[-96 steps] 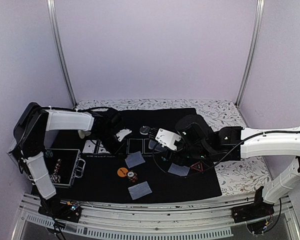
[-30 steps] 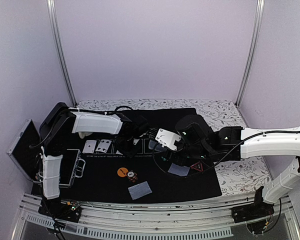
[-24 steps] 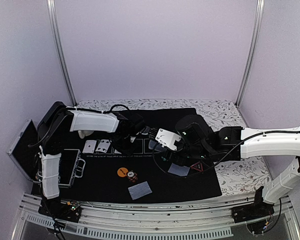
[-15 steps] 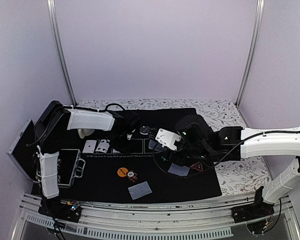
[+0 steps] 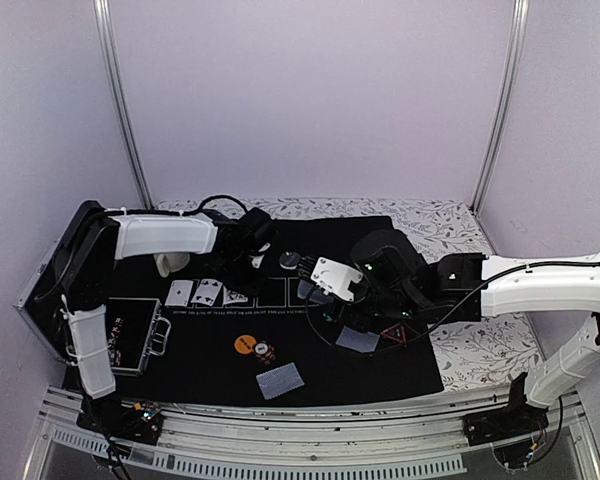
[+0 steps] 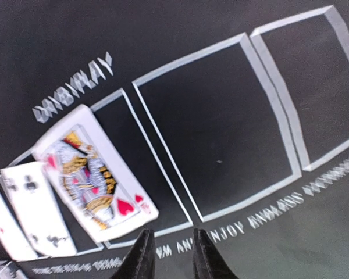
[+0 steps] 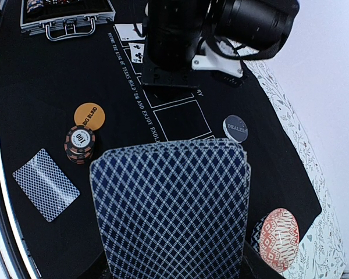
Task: Distribute texas hold em gaming equipment
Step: Place the poker card in the community card area, then adjust the poker card in the community card area.
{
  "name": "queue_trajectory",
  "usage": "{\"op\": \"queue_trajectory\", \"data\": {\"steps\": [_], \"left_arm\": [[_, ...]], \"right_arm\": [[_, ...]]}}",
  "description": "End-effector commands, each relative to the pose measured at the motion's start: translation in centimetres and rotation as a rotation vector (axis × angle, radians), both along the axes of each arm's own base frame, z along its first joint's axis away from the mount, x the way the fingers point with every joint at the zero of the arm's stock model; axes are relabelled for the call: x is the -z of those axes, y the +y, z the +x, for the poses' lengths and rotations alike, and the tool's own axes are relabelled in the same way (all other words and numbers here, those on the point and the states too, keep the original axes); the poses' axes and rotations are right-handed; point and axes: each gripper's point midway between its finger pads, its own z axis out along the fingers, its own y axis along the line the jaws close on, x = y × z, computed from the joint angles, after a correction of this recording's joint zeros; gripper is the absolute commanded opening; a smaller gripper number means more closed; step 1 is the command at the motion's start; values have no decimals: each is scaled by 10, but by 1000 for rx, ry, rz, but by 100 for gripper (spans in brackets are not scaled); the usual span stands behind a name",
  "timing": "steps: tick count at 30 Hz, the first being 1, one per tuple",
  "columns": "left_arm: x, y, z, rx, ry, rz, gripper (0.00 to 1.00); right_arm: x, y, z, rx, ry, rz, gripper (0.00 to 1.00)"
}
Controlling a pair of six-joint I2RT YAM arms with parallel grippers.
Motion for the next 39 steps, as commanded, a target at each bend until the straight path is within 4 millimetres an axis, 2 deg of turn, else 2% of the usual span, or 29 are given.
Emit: {"op": "queue_trajectory", "data": {"steps": [1, 4, 8, 12, 16, 19, 26, 31, 39], "left_arm": [[-59, -9, 12, 30, -99, -100, 25], [-73, 7, 17, 9, -113, -122, 27], [-74, 69, 31, -116, -125, -87, 27], [-63, 126, 37, -219, -122, -48, 23], [-40, 157, 37, -274, -85, -14, 7], [-27, 167, 38, -285, -66, 26, 0], [-3, 162, 34, -267, -12, 6, 0], [13, 166, 28, -261, 24, 39, 0], [27, 154, 19, -236, 68, -10, 0]], "right_arm": [[-7, -5, -1, 13, -1, 24, 51], [-8, -5, -1, 14, -1, 27, 51], [-9, -7, -2, 15, -2, 31, 51], [-8, -8, -2, 18, -3, 28, 51], [-9, -7, -2, 14, -5, 31, 51], [-9, -8, -1, 17, -5, 32, 51], [-7, -11, -2, 20, -5, 30, 51], [-8, -11, -2, 22, -6, 30, 51], [-8, -10, -1, 21, -8, 29, 51]]}}
